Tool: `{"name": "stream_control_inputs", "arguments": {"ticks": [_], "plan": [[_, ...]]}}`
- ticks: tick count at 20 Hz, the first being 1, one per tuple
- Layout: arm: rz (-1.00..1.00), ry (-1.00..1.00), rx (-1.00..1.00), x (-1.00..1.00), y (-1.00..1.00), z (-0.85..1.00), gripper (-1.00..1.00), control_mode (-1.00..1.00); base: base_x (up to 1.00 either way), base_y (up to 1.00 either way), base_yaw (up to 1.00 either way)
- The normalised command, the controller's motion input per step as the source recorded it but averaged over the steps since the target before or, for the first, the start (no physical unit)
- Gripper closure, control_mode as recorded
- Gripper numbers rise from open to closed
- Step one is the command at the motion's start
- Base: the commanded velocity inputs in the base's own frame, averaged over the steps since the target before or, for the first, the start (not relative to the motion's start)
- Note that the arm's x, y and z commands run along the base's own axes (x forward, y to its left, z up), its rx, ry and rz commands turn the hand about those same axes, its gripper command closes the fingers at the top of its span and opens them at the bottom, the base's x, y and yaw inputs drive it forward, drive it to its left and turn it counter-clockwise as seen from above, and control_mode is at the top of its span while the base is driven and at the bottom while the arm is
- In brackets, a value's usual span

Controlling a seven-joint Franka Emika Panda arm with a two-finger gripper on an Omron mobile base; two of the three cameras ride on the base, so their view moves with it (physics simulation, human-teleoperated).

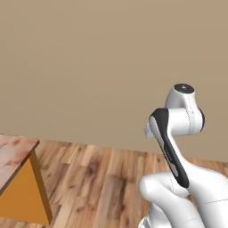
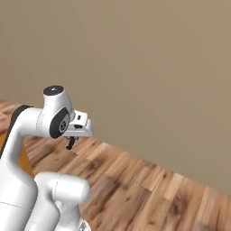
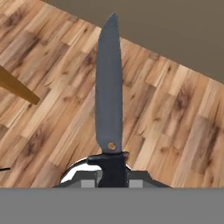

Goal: Retrieve the butter from the fridge and place it on a plate on the dining table. Then retrieve the butter knife by the fridge and place it near the plate.

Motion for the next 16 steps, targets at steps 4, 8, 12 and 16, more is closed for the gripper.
{"name": "stream_control_inputs", "arguments": {"ticks": [4,8,12,16], "plan": [[0.00,0.00,0.00,0.00,0.00,0.00,1.00,1.00,0.98,-0.58,0.53],[0.00,0.00,0.00,0.00,0.00,0.00,1.00,1.00,0.90,-0.84,0.58],[0.00,0.00,0.00,0.00,0.00,0.00,1.00,1.00,0.70,-0.86,0.63],[0.00,0.00,0.00,0.00,0.00,0.00,1.00,1.00,0.33,-0.85,0.67]]}}
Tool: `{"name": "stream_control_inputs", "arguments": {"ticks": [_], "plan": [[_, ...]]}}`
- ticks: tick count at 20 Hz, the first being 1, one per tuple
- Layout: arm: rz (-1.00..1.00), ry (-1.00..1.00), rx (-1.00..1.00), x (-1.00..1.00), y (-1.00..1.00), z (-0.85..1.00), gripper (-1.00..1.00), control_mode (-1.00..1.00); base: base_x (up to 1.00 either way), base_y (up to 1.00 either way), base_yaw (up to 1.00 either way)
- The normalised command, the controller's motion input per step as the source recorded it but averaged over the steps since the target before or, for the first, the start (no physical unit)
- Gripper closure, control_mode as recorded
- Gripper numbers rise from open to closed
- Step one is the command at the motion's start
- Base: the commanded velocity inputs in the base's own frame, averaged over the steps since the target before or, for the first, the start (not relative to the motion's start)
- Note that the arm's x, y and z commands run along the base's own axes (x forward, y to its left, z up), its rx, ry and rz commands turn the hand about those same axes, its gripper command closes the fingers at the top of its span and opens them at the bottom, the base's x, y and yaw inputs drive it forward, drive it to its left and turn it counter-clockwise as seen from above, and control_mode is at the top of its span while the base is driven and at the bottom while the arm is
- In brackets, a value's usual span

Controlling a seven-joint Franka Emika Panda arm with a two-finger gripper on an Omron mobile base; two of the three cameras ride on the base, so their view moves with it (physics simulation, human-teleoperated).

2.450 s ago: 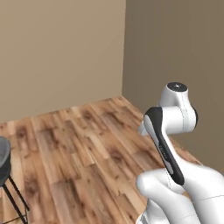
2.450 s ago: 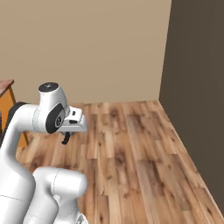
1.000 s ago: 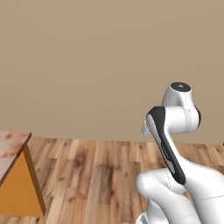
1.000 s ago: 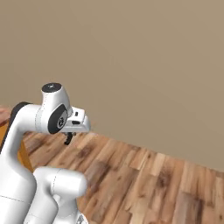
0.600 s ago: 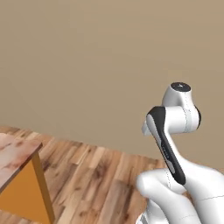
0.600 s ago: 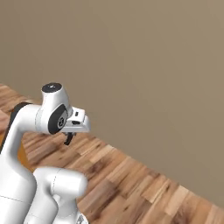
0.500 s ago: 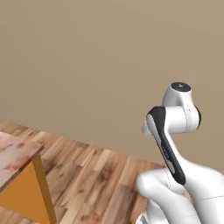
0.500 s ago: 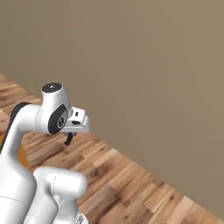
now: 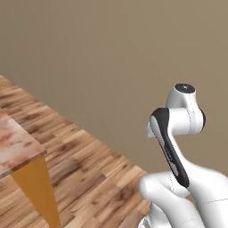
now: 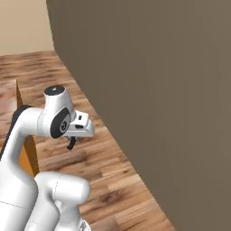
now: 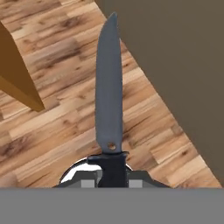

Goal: Retrieve the butter from the fridge and place it on a plate on the dining table. Then retrieve the butter knife by the fridge and place it near the plate.

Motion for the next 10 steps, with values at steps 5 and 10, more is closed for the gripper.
{"name": "stream_control_inputs", "arguments": {"ticks": [5,10], "plan": [[0.00,0.00,0.00,0.00,0.00,0.00,1.00,1.00,0.16,-0.85,0.62],[0.00,0.00,0.00,0.00,0.00,0.00,1.00,1.00,0.13,-0.72,0.54]]}}
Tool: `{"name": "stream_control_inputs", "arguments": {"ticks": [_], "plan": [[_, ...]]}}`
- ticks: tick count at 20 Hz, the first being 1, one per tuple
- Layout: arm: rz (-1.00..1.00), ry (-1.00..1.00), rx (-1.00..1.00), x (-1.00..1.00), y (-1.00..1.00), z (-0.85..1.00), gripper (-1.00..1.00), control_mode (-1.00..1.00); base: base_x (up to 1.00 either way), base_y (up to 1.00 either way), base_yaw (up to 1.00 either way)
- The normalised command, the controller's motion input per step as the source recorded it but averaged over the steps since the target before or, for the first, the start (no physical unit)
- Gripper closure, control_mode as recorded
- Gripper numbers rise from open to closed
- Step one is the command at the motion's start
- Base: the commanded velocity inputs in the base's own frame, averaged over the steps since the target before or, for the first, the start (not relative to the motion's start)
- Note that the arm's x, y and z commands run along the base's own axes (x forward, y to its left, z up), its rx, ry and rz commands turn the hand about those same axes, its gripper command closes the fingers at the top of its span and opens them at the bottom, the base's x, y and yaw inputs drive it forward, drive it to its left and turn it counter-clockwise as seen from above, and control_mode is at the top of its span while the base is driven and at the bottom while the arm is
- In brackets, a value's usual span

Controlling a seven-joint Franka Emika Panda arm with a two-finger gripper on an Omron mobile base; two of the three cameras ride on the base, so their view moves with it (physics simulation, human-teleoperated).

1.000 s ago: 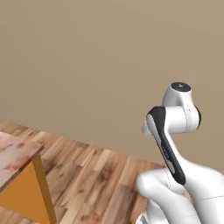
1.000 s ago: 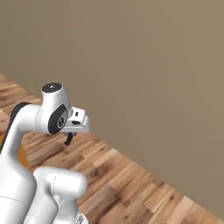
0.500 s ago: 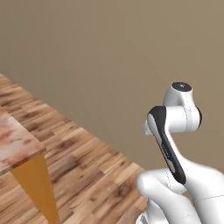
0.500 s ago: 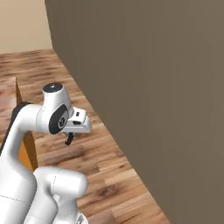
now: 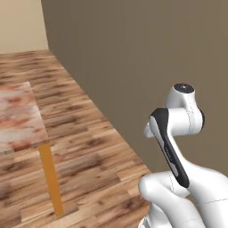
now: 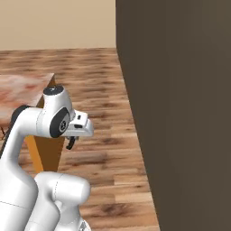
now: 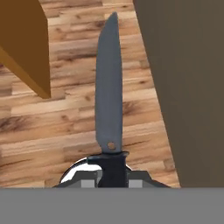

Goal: Retrieve the butter from the fridge and place it on a plate on the dining table. Then retrieve the butter knife by the fridge and place it near the plate.

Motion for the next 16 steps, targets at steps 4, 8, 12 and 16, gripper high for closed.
{"name": "stream_control_inputs", "arguments": {"ticks": [4,8,12,16], "plan": [[0.00,0.00,0.00,0.00,0.00,0.00,1.00,1.00,0.28,-0.85,0.50],[0.00,0.00,0.00,0.00,0.00,0.00,1.00,1.00,0.38,-0.90,0.34],[0.00,0.00,0.00,0.00,0.00,0.00,1.00,1.00,0.61,-0.61,-0.02],[0.00,0.00,0.00,0.00,0.00,0.00,1.00,1.00,0.91,-0.26,-0.11]]}}
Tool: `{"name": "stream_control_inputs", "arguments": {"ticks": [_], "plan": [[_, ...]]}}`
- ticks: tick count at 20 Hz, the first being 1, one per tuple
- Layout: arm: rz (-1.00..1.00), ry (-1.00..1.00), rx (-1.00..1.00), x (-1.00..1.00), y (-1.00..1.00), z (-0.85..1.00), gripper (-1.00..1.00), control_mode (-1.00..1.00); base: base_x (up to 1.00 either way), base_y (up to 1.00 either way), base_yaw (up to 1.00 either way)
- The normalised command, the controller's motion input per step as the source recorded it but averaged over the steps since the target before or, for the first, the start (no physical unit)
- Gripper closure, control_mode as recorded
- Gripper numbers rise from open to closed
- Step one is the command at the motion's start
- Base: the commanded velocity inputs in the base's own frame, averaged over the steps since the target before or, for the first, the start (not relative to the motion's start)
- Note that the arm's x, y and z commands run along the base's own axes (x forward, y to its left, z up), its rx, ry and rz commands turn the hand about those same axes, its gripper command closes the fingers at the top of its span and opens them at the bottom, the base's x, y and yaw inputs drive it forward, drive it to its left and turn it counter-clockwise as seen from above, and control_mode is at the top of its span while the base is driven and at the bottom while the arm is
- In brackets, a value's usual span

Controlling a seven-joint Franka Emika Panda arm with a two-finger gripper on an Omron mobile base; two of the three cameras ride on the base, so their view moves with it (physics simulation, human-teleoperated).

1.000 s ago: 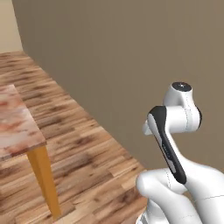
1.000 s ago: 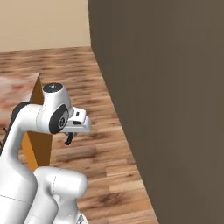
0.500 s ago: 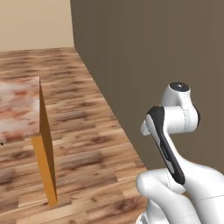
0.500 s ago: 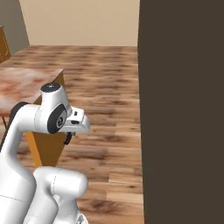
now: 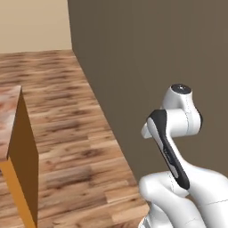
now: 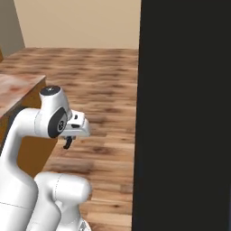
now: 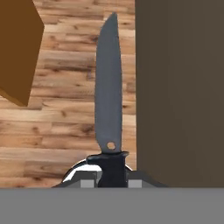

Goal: Retrieve the butter from the fridge and place it on a plate on the dining table. Then retrieve the butter knife by the fridge and place it near the plate.

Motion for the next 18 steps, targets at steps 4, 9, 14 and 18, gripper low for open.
{"name": "stream_control_inputs", "arguments": {"ticks": [4,9,14,18], "plan": [[0.00,0.00,0.00,0.00,0.00,0.00,1.00,1.00,1.00,-0.07,-0.08],[0.00,0.00,0.00,0.00,0.00,0.00,1.00,1.00,1.00,0.03,0.00],[0.00,0.00,0.00,0.00,0.00,0.00,1.00,1.00,1.00,0.10,0.00],[0.00,0.00,0.00,0.00,0.00,0.00,1.00,1.00,1.00,0.00,0.00]]}}
